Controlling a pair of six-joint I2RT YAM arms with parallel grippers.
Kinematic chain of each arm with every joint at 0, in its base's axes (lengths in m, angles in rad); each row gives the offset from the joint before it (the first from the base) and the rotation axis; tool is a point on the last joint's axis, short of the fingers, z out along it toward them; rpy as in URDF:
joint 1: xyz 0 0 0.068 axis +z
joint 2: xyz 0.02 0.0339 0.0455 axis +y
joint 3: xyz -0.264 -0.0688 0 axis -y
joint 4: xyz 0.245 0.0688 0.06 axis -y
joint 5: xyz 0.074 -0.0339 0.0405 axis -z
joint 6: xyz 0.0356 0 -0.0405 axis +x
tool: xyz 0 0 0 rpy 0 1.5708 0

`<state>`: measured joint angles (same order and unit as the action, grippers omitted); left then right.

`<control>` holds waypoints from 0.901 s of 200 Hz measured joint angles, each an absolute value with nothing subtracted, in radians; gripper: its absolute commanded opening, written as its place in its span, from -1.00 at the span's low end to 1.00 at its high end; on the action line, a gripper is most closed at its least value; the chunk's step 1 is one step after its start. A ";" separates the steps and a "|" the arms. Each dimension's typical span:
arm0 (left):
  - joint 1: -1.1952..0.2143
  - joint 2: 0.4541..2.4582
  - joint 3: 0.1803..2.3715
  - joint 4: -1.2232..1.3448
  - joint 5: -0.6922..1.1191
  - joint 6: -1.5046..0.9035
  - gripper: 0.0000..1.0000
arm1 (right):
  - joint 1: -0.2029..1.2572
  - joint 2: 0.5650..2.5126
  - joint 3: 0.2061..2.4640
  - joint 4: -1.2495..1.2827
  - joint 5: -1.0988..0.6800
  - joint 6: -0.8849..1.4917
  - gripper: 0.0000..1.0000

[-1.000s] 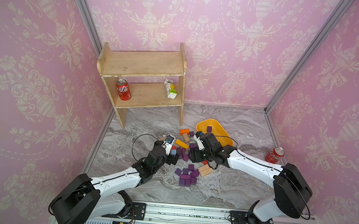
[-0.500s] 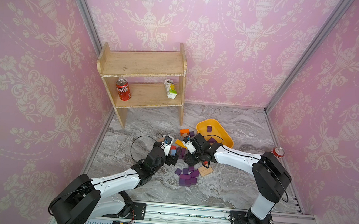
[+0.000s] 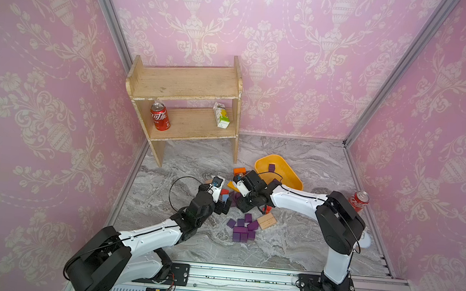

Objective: Pick purple bricks into the storage bin
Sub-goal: Pick up the building block from the center of the board.

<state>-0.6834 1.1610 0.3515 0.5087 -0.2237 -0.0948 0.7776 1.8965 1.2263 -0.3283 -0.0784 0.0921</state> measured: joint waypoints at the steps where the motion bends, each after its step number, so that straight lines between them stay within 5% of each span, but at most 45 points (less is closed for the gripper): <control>1: -0.683 1.161 0.352 0.509 -0.224 -0.094 0.98 | 0.778 1.897 1.227 -0.328 -0.078 0.093 0.03; 67: -0.683 1.161 0.352 0.508 -0.242 -0.095 0.98 | 0.778 1.922 1.228 -0.327 -0.079 0.086 -0.01; 126: -0.683 1.157 0.352 0.507 -0.245 -0.095 0.99 | 0.778 1.921 1.222 -0.321 -0.063 0.084 -0.52; 180: -0.683 1.139 0.351 0.506 -0.262 -0.095 0.98 | 0.778 1.888 1.204 -0.347 -0.051 0.109 -0.62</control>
